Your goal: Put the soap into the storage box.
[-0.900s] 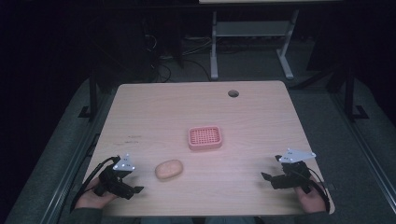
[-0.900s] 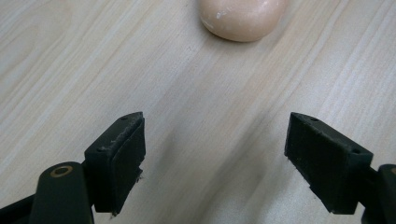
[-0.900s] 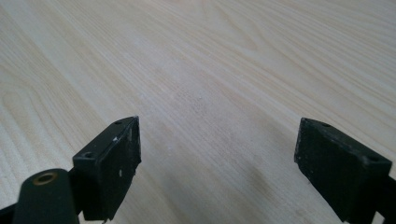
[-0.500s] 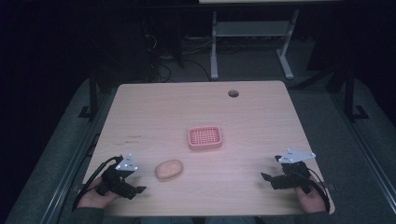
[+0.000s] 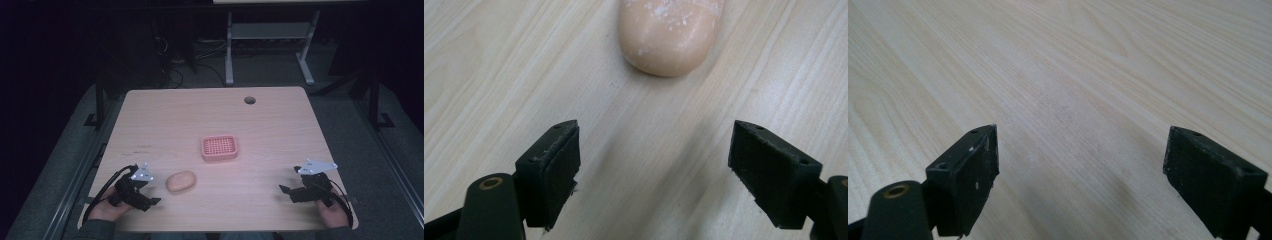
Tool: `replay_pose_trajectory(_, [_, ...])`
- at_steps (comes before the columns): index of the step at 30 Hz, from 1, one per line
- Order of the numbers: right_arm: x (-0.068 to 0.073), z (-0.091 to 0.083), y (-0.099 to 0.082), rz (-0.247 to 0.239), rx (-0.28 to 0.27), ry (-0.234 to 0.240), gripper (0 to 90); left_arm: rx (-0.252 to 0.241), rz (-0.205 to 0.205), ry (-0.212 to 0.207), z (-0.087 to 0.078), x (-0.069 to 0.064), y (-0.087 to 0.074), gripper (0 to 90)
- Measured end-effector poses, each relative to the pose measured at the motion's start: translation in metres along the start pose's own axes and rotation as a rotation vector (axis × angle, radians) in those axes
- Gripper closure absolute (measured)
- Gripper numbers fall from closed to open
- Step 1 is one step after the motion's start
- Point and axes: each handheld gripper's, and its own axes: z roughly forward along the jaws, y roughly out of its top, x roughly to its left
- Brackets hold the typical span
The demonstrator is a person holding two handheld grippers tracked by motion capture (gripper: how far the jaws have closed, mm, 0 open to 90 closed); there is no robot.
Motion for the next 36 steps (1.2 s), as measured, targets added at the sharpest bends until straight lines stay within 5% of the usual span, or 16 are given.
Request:
replay_pose_trajectory(17, [0.001,0.001,0.001,-0.005,0.005,0.005,14.1,0.002,0.064,0.000,0.006,-0.004,0.023,20.7])
replay_pose_trajectory(36, [0.001,0.000,0.000,-0.002,0.003,0.002,14.1,0.008,0.083,-0.033,0.013,-0.003,0.039,21.3])
